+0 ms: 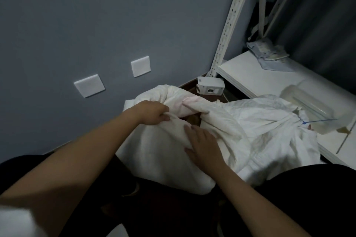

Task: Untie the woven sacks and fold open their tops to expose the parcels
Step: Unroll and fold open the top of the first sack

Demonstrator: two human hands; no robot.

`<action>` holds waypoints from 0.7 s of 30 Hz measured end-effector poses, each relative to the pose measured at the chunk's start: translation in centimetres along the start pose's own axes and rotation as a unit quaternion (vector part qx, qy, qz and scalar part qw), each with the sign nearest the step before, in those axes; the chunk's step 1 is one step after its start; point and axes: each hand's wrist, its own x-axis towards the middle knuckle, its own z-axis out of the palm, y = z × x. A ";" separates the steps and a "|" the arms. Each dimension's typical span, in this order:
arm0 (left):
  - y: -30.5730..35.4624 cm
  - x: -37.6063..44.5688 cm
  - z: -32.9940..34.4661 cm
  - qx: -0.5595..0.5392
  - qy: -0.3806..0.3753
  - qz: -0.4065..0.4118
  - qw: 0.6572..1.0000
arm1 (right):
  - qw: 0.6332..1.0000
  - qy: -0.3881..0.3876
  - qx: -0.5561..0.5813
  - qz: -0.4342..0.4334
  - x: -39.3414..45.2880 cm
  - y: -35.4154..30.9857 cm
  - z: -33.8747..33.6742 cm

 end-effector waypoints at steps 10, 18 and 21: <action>-3.5 1.4 -0.5 -0.256 -0.031 -0.109 0.960 | 0.966 -0.185 0.181 0.005 13.3 7.4 -7.9; -5.0 6.2 1.4 0.087 -0.011 -0.069 0.994 | 0.963 -0.205 -0.122 -0.125 14.9 11.4 0.7; -4.5 7.8 2.3 0.059 -0.076 -0.086 0.992 | 0.954 -0.177 -0.143 -0.193 14.5 11.9 2.0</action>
